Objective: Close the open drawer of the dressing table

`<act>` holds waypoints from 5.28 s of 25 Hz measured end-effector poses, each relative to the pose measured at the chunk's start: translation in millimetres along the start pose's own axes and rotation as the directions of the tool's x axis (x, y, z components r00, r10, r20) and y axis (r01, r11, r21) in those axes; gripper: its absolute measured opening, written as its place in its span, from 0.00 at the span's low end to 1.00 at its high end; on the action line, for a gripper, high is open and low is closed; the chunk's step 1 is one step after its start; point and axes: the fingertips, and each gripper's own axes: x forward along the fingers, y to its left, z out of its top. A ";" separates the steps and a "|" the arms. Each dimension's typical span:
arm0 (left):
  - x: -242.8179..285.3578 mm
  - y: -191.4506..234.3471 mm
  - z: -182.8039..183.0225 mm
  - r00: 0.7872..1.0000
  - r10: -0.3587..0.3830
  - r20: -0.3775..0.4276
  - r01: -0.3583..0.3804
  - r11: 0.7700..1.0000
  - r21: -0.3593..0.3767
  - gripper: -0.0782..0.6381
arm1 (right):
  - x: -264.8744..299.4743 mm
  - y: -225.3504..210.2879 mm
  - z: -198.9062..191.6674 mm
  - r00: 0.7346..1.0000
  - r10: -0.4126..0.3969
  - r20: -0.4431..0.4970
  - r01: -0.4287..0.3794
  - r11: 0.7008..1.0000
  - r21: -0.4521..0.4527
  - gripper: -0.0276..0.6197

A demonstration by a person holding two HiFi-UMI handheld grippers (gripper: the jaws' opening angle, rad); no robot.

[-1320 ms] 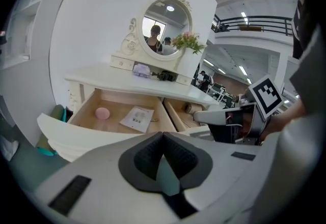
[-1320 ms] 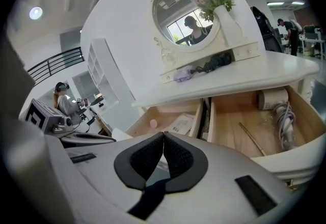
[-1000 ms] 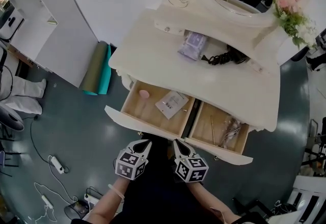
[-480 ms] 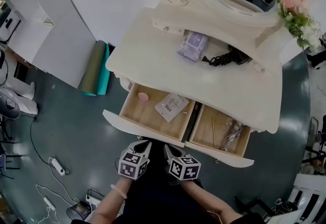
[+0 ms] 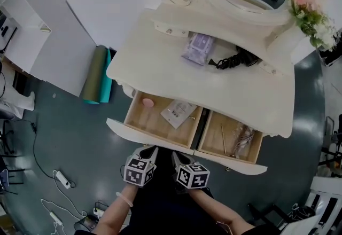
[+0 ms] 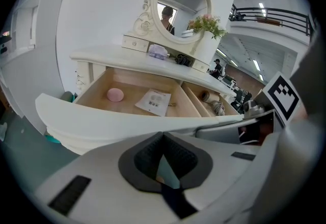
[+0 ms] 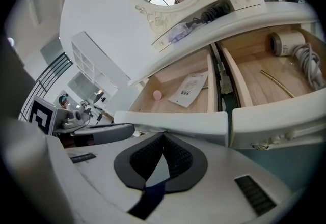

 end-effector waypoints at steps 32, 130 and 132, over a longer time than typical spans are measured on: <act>31.8 7.9 42.4 0.999 -0.048 0.010 0.047 0.998 0.042 0.13 | 19.4 -21.0 49.0 0.986 -0.142 0.083 0.131 0.983 0.129 0.07; 92.5 12.9 143.0 0.990 -0.092 0.104 0.080 0.991 0.112 0.13 | 50.8 -36.7 177.5 0.917 -0.210 0.338 0.152 0.970 0.189 0.08; 80.0 8.4 142.0 0.987 -0.094 0.131 0.081 0.991 0.103 0.13 | 43.7 -22.5 177.8 0.918 -0.165 0.361 0.115 0.981 0.156 0.08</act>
